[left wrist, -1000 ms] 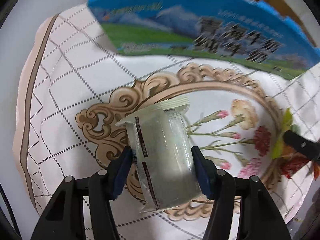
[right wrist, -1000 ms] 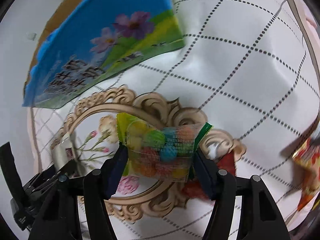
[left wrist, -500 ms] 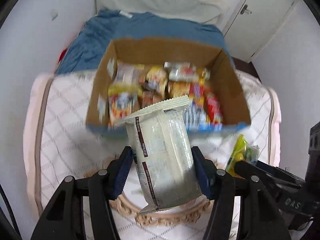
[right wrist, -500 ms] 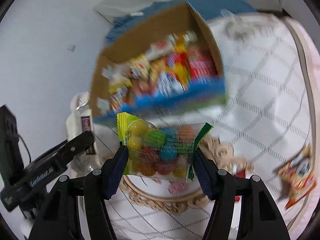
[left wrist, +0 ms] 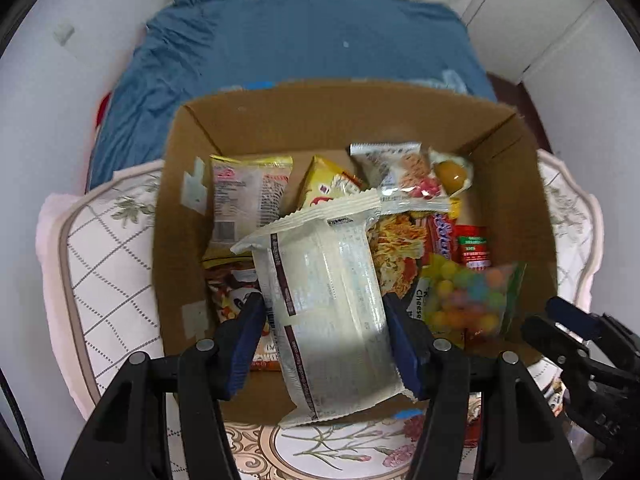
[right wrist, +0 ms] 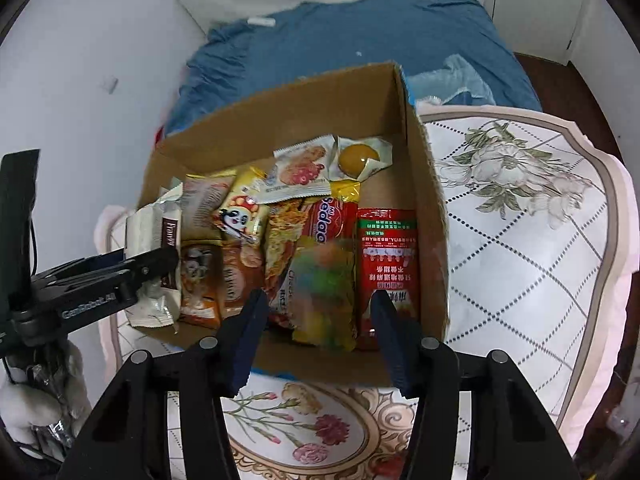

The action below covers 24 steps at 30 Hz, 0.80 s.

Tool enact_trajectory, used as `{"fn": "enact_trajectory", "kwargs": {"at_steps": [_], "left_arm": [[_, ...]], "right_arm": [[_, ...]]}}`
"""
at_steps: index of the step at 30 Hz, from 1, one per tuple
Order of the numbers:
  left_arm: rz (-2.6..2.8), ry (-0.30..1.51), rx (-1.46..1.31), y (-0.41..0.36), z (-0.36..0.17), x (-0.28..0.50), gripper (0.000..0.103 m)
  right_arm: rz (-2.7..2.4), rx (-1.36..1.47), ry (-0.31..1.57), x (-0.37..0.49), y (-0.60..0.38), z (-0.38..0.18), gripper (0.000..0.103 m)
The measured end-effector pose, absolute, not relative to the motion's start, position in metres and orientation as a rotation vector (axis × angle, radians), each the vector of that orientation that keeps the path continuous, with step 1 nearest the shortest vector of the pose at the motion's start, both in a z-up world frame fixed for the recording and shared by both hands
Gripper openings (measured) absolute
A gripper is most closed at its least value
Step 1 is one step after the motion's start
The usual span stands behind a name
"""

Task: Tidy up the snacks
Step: 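Carry both packets into the box, release them and withdraw both tools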

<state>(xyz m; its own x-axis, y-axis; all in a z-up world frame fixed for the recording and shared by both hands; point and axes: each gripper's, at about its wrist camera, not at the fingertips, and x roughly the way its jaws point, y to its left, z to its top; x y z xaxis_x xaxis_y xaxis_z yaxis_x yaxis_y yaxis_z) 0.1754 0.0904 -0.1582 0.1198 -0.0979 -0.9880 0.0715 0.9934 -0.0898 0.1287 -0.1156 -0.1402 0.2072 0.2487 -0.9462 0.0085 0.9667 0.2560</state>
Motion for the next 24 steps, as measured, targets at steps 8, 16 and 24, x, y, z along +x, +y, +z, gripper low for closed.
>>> {"fn": "enact_trajectory", "kwargs": {"at_steps": [8,16,24], "left_arm": [[-0.173,1.585,-0.048,0.08,-0.203,0.183,0.057],[-0.152,1.545,-0.084,0.086,-0.192,0.174,0.088],[-0.114,1.441,-0.032,0.089,-0.156,0.152,0.101]], "right_arm": [[0.156,0.219,1.409,0.139,-0.115,-0.16,0.057],[0.13,0.184,1.429,0.138,-0.111,-0.162,0.092],[0.092,0.126,1.4,0.13,-0.105,-0.149,0.098]]}}
